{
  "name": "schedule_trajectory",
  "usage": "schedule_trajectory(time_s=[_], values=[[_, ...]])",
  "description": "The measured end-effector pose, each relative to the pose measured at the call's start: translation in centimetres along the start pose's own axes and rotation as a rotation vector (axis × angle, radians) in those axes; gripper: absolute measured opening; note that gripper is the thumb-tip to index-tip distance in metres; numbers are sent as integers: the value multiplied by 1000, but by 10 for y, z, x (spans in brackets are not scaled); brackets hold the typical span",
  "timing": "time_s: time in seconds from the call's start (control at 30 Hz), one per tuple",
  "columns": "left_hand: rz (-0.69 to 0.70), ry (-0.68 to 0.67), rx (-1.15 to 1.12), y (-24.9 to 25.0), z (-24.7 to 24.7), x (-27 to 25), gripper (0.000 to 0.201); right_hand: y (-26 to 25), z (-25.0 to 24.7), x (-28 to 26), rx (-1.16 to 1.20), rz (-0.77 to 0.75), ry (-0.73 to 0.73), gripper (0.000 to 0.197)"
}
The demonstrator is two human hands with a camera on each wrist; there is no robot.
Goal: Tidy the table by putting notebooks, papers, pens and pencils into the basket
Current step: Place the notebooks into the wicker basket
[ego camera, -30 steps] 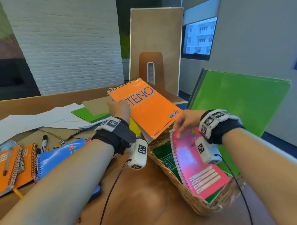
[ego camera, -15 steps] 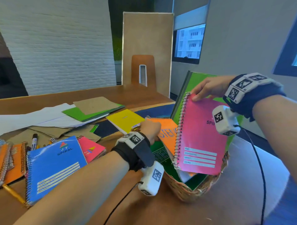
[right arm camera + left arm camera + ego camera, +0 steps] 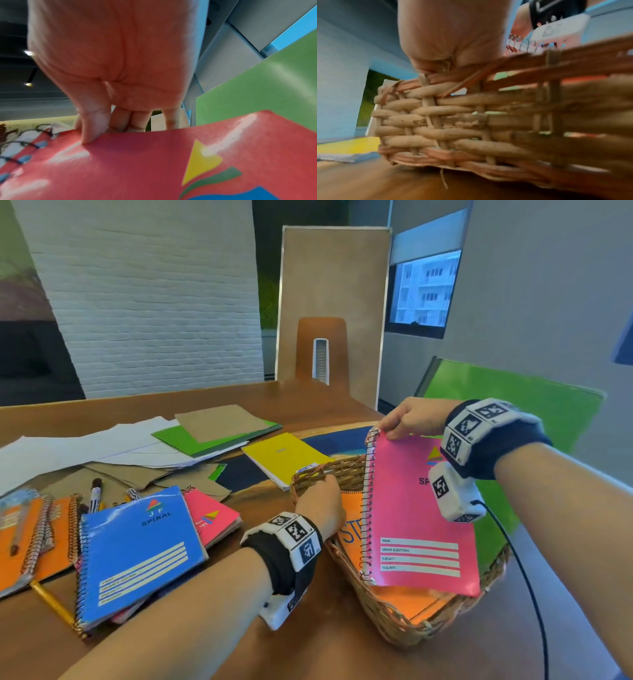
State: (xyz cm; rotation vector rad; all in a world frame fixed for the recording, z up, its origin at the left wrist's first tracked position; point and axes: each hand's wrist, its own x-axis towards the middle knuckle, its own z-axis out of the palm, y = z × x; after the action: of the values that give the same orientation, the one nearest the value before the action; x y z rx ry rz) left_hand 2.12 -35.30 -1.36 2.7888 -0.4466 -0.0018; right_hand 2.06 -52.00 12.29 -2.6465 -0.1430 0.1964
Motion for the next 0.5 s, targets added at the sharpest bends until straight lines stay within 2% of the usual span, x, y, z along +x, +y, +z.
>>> schedule_trajectory(time_s=[0.13, 0.23, 0.33, 0.5], values=[[97, 101, 219, -7, -8, 6, 21, -4, 14, 8, -97, -7, -49, 34], [98, -1, 342, -17, -10, 15, 18, -4, 26, 16, -183, -13, -74, 35], [6, -106, 258, -25, -3, 21, 23, -2, 39, 27, -201, -18, -95, 35], [-75, -97, 110, -28, 5, 26, 27, -2, 57, 34, -191, -76, -183, 34]])
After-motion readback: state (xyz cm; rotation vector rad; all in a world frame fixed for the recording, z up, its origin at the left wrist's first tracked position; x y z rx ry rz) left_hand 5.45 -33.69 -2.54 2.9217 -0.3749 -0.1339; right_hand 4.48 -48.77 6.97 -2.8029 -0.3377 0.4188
